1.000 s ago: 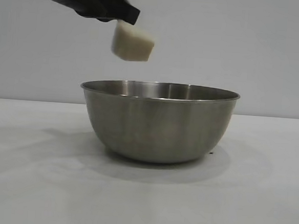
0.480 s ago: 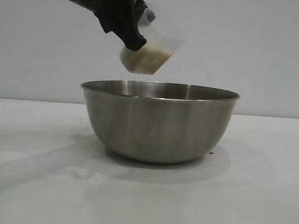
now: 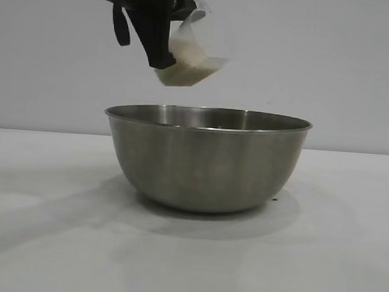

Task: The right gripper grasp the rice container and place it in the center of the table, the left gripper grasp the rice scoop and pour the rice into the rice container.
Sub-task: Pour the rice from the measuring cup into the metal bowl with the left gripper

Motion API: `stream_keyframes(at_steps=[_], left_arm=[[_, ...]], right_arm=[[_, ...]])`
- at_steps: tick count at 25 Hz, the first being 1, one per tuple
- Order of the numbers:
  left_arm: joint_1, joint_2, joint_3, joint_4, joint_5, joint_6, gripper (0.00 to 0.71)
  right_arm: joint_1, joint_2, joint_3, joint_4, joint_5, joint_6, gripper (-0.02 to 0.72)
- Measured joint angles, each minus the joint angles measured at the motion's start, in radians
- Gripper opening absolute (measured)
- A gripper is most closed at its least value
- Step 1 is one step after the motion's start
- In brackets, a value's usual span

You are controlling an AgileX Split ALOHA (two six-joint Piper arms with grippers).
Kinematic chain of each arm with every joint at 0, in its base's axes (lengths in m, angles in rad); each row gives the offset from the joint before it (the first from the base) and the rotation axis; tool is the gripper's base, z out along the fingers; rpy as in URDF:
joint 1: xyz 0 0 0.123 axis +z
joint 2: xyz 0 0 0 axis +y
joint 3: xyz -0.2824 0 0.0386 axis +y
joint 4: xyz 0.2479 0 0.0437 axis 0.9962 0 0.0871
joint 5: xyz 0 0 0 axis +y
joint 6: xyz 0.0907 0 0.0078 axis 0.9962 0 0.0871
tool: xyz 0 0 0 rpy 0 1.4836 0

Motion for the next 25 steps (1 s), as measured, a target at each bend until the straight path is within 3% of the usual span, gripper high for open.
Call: stream_keyframes(at_steps=[9,25], left_arm=[[0.0,0.073,-0.002,0.067,-0.169,0.236,0.0],[-0.002,0.089,-0.005,0.121,-0.185,0.561,0.0]], right_arm=[[0.0,0.0,0.0,0.0,0.0,0.0,0.378],[0.0,0.0,0.0,0.0,0.0,0.0,0.378]])
